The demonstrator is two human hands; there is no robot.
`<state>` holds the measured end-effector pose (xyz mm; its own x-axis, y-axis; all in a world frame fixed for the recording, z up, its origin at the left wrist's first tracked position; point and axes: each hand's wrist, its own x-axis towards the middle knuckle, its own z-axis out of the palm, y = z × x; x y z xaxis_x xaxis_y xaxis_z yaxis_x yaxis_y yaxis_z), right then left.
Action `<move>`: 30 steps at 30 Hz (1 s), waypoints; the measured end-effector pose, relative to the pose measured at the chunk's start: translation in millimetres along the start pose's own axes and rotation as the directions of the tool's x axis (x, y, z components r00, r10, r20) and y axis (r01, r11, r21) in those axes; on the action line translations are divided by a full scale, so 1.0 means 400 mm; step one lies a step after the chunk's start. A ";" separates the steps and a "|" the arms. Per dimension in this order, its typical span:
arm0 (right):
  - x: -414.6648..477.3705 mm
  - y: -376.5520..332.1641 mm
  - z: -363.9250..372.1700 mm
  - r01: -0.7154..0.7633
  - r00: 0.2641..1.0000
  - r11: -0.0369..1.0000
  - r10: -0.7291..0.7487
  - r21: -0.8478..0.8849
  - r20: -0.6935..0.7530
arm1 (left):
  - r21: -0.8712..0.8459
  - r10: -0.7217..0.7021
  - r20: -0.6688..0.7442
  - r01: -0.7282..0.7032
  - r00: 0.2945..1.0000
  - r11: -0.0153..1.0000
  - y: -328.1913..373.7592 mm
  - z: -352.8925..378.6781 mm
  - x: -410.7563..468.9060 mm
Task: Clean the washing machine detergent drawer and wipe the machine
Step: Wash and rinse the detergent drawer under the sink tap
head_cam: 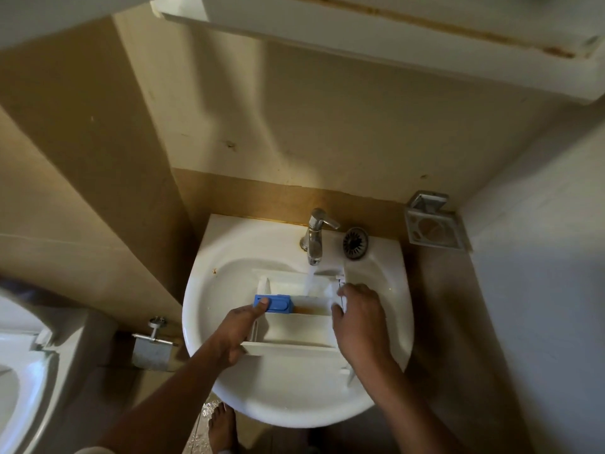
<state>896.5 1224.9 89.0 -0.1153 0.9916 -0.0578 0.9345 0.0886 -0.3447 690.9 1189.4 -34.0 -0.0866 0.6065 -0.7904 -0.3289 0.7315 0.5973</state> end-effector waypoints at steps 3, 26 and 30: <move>0.059 -0.074 0.058 -0.303 0.952 0.766 0.220 0.567 0.213 | 0.005 0.058 -0.022 -0.057 0.998 0.998 0.032 0.033 -0.041; 0.195 -0.031 0.125 0.071 0.931 0.997 -0.075 0.025 0.356 | 0.032 0.089 -0.135 -0.086 0.987 0.996 0.071 0.012 -0.035; 0.199 -0.025 0.130 0.140 0.906 0.989 -0.113 -0.036 0.409 | 0.057 0.106 -0.133 -0.100 0.985 0.993 0.076 0.021 -0.026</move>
<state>860.3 1298.2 39.2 -0.3482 0.8496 -0.3963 0.9206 0.2303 -0.3152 689.8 1207.8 -6.5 -0.2451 0.6341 -0.7334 -0.2646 0.6840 0.6798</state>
